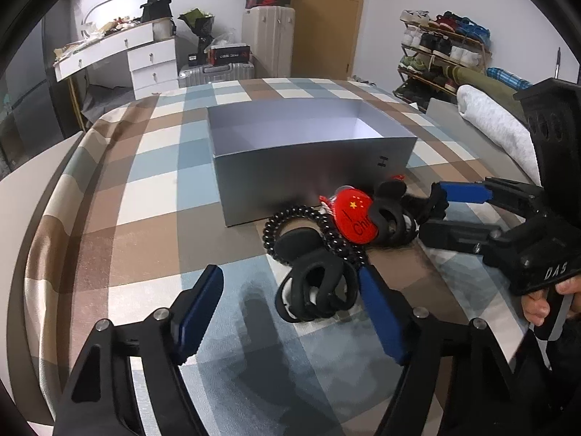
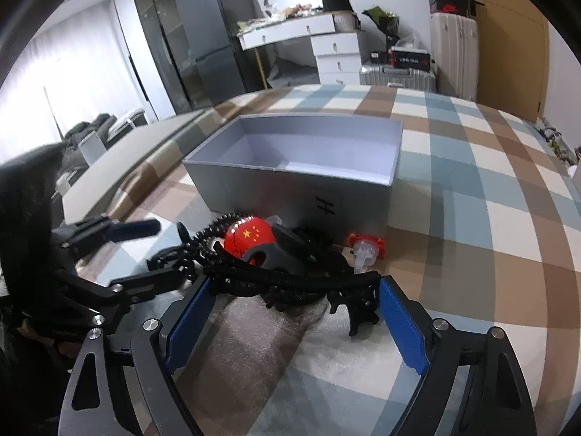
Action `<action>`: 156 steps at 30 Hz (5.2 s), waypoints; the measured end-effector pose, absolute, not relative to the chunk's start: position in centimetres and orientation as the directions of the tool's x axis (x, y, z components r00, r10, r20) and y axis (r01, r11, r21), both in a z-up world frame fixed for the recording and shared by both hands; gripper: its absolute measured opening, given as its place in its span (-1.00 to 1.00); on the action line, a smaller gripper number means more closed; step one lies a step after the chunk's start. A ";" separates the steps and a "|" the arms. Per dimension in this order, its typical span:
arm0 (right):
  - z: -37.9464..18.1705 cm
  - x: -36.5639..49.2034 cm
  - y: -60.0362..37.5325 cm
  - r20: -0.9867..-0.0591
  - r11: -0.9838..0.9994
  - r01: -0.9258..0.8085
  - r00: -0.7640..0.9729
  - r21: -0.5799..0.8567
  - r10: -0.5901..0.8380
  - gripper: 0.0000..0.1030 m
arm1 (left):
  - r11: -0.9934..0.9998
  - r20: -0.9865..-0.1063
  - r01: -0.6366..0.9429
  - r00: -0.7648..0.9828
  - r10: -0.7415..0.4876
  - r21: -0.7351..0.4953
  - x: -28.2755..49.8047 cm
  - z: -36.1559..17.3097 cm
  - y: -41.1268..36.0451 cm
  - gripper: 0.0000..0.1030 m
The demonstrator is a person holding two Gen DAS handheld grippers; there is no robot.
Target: Organize jewelry
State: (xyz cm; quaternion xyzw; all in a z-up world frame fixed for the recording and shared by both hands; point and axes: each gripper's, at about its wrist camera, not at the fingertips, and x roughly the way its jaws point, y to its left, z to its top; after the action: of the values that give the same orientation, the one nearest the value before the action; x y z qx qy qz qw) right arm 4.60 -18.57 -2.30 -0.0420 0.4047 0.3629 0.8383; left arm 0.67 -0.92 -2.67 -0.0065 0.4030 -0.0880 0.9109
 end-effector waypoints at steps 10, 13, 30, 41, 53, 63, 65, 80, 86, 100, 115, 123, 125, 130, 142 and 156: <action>-1.3 4.6 -19.6 -0.662 0.724 -0.636 0.424 0.269 0.618 0.74 | 0.972 -0.709 0.217 0.671 -0.218 -0.093 0.1 -2.2 -1.3 -0.44; -1.0 4.5 -19.6 -0.652 0.722 -0.638 0.430 0.270 0.624 0.74 | 0.971 -0.696 0.215 0.683 -0.223 -0.100 0.0 -1.7 -1.0 -0.44; -0.2 4.8 -20.3 -0.640 0.737 -0.628 0.465 0.249 0.612 0.74 | 0.980 -0.676 0.183 0.732 -0.085 0.075 -0.1 -0.8 -1.7 -0.43; 0.2 5.3 -20.9 -0.618 0.731 -0.626 0.470 0.271 0.631 0.75 | 0.987 -0.584 0.144 0.796 -0.158 -0.071 -0.7 1.6 0.3 -0.44; 1.9 6.7 -20.0 -0.573 0.722 -0.627 0.489 0.293 0.658 0.75 | 0.980 -0.529 0.119 0.828 -0.185 -0.156 2.6 2.6 1.3 -0.44; 2.6 8.3 -19.1 -0.551 0.723 -0.610 0.499 0.324 0.669 0.75 | 0.982 -0.516 0.102 0.840 -0.169 -0.156 4.2 3.1 1.4 -0.44; 2.6 8.7 -18.9 -0.548 0.723 -0.608 0.502 0.328 0.670 0.75 | 0.984 -0.515 0.100 0.841 -0.164 -0.151 4.4 3.1 1.3 -0.43; 2.1 10.4 -17.4 -0.564 0.723 -0.598 0.483 0.346 0.670 0.75 | 0.987 -0.543 0.093 0.826 -0.150 -0.131 6.3 2.6 0.5 -0.43; 1.6 10.7 -16.7 -0.578 0.721 -0.606 0.471 0.336 0.666 0.75 | 0.988 -0.554 0.088 0.820 -0.144 -0.126 6.9 2.2 0.2 -0.43; 0.7 11.5 -16.4 -0.597 0.727 -0.596 0.459 0.342 0.658 0.75 | 0.990 -0.572 0.094 0.809 -0.139 -0.107 7.6 1.7 -0.3 -0.43; 0.2 11.9 -15.7 -0.607 0.722 -0.601 0.444 0.344 0.659 0.75 | 0.992 -0.594 0.078 0.795 -0.124 -0.103 8.0 0.9 -0.5 -0.43; 0.2 11.7 -15.5 -0.614 0.722 -0.607 0.443 0.331 0.653 0.77 | 0.993 -0.606 0.059 0.788 -0.109 -0.102 7.7 0.9 -0.2 -0.43; 0.2 11.6 -15.4 -0.622 0.726 -0.611 0.443 0.317 0.645 0.77 | 0.993 -0.614 0.055 0.783 -0.106 -0.101 7.6 0.9 -0.1 -0.43; 0.6 11.1 -15.6 -0.628 0.742 -0.605 0.465 0.289 0.624 0.80 | 0.995 -0.630 0.037 0.771 -0.090 -0.097 7.4 0.9 0.2 -0.28; 1.9 9.3 -17.4 -0.616 0.770 -0.595 0.524 0.230 0.589 1.00 | 0.995 -0.594 0.021 0.801 -0.078 -0.103 4.6 2.1 0.7 0.98; 0.9 7.2 -20.1 -0.651 0.791 -0.575 0.522 0.209 0.552 1.00 | 0.997 -0.593 0.022 0.803 -0.063 -0.076 2.7 1.5 1.0 0.98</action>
State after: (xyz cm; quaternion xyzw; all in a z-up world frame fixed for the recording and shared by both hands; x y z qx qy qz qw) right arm 7.20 -20.06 0.92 -0.0160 0.3670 0.3230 0.8722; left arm 2.72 1.01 1.47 -0.0329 0.3130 -0.0224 0.9489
